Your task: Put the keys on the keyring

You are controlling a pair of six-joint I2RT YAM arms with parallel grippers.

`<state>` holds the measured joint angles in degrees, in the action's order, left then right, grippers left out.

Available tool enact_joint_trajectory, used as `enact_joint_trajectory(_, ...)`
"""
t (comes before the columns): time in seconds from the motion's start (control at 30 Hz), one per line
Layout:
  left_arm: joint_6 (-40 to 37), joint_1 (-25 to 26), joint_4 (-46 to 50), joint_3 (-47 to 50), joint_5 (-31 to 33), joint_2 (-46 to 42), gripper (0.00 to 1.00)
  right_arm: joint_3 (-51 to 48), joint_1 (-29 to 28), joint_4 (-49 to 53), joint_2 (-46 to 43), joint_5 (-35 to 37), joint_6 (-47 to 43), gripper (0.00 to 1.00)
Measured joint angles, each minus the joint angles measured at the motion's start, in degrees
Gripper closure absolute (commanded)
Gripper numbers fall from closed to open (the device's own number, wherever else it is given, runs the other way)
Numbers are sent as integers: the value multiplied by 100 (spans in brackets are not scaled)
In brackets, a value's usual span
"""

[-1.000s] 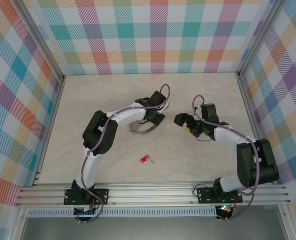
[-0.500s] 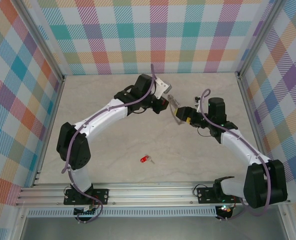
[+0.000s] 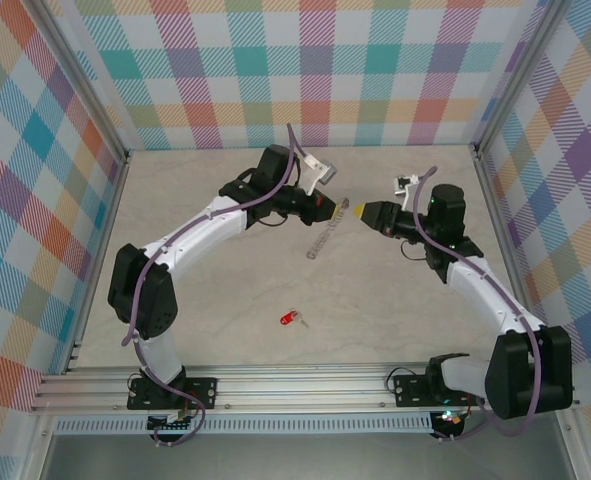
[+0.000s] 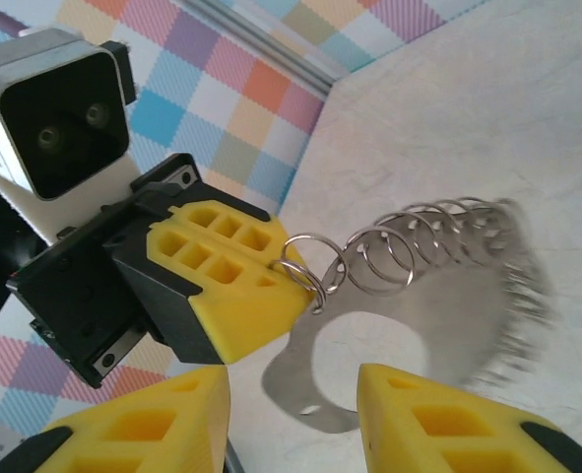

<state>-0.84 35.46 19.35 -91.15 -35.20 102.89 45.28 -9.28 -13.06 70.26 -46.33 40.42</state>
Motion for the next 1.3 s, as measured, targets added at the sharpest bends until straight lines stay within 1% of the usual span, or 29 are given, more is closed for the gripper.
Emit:
enact_joint_trajectory(0.2, 59, 0, -15, 0, -280, -2, 100, 7, 0, -581, 262, -319, 262, 62)
enact_joint_trajectory(0.53, 299, 0, -337, 0, -619, -2, 100, 59, 0, -1054, 433, -439, 566, 62)
enact_joint_trajectory(0.73, 407, 0, -426, 0, -737, -2, 100, 81, 0, -1338, 522, -514, 750, 67)
enact_joint_trajectory(1.1, 459, 4, -476, 0, -745, -2, 100, 98, -20, -1637, 581, -704, 979, 75)
enact_joint_trajectory(1.2, 472, 7, -476, 0, -745, -2, 100, 103, -57, -1674, 584, -765, 994, 74)
enact_joint_trajectory(1.3, 474, 7, -476, 0, -745, -2, 100, 103, -61, -1696, 586, -828, 1001, 71)
